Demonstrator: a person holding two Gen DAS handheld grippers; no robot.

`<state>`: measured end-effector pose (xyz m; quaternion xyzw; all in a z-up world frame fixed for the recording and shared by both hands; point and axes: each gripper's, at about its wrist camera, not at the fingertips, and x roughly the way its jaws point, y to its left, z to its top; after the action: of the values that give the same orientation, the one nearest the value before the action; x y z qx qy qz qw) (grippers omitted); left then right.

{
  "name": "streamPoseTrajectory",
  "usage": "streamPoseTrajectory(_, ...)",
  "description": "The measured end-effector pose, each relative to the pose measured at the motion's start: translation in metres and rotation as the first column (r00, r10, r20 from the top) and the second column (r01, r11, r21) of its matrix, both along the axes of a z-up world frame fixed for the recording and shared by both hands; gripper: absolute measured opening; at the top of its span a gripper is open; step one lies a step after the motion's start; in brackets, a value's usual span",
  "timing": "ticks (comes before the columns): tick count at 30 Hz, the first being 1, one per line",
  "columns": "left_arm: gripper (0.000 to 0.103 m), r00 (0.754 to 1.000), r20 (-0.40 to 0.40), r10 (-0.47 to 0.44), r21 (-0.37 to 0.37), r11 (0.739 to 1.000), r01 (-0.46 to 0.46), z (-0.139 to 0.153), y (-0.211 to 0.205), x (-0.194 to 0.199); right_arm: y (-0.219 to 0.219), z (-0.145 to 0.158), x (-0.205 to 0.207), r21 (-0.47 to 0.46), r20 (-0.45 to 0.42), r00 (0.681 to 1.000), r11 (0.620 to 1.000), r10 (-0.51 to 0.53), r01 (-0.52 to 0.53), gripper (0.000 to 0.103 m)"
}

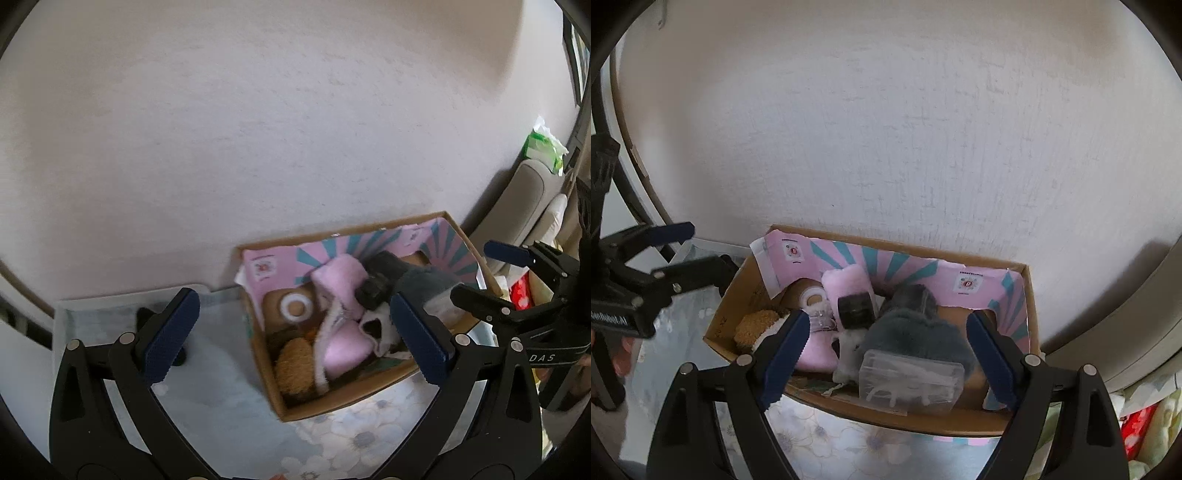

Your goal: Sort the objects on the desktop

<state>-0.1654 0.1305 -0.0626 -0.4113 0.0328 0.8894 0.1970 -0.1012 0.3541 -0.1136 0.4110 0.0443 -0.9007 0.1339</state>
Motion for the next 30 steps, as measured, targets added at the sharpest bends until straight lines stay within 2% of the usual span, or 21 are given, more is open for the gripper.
streamPoseTrajectory(2, 0.103, 1.000, -0.012, 0.015, 0.003, 1.000, -0.015, 0.006, -0.008, 0.001, -0.004, 0.003, 0.003, -0.001, -0.005, 1.000, 1.000, -0.003, 0.003, 0.085)
streamPoseTrajectory(4, 0.103, 0.999, -0.027, 0.026, 0.008, 1.000, -0.026, 0.011, -0.015, 0.002, -0.007, 0.006, 0.006, -0.017, -0.007, 1.000, 1.000, -0.007, 0.006, 0.095)
streamPoseTrajectory(5, 0.103, 0.999, -0.038, 0.034, 0.009, 0.999, -0.033, 0.014, -0.020, 0.003, -0.008, 0.007, 0.008, -0.029, -0.007, 1.000, 1.000, -0.009, 0.009, 0.103)
streamPoseTrajectory(9, 0.103, 0.995, -0.077, 0.062, -0.023, 0.998, -0.064, 0.022, -0.035, 0.008, -0.014, 0.014, 0.012, -0.083, -0.025, 1.000, 0.997, 0.007, -0.009, 0.103)
streamPoseTrajectory(12, 0.103, 0.987, -0.143, 0.068, -0.055, 0.996, -0.076, 0.034, -0.055, 0.016, -0.023, 0.024, 0.016, -0.110, -0.028, 0.999, 0.994, 0.025, -0.028, 0.103)
streamPoseTrajectory(15, 0.103, 0.989, -0.137, 0.057, -0.058, 0.996, -0.066, 0.042, -0.078, 0.017, -0.036, 0.033, 0.019, -0.060, -0.017, 0.999, 0.997, 0.043, -0.044, 0.103)
streamPoseTrajectory(18, 0.103, 0.991, -0.118, 0.059, -0.032, 0.997, -0.063, 0.041, -0.102, 0.015, -0.050, 0.044, 0.030, 0.010, -0.097, 0.995, 1.000, 0.009, -0.008, 0.103)
streamPoseTrajectory(20, 0.103, 0.996, -0.071, 0.058, -0.032, 0.998, -0.060, 0.030, -0.115, 0.007, -0.056, 0.042, 0.032, 0.014, -0.083, 0.997, 1.000, 0.005, -0.004, 0.103)
streamPoseTrajectory(23, 0.103, 0.999, 0.006, 0.043, -0.063, 0.997, -0.043, -0.004, -0.129, -0.006, -0.065, 0.033, 0.034, -0.004, -0.049, 0.999, 1.000, 0.003, -0.003, 0.103)
streamPoseTrajectory(28, 0.103, 1.000, 0.024, 0.012, -0.116, 0.993, -0.009, -0.067, -0.132, -0.022, -0.080, 0.013, 0.044, -0.001, -0.041, 0.999, 1.000, -0.010, 0.010, 0.103)
streamPoseTrajectory(30, 0.097, 1.000, 0.026, 0.016, -0.142, 0.990, -0.012, -0.099, -0.132, -0.036, -0.085, 0.001, 0.047, -0.010, -0.035, 0.999, 1.000, -0.021, 0.021, 0.103)
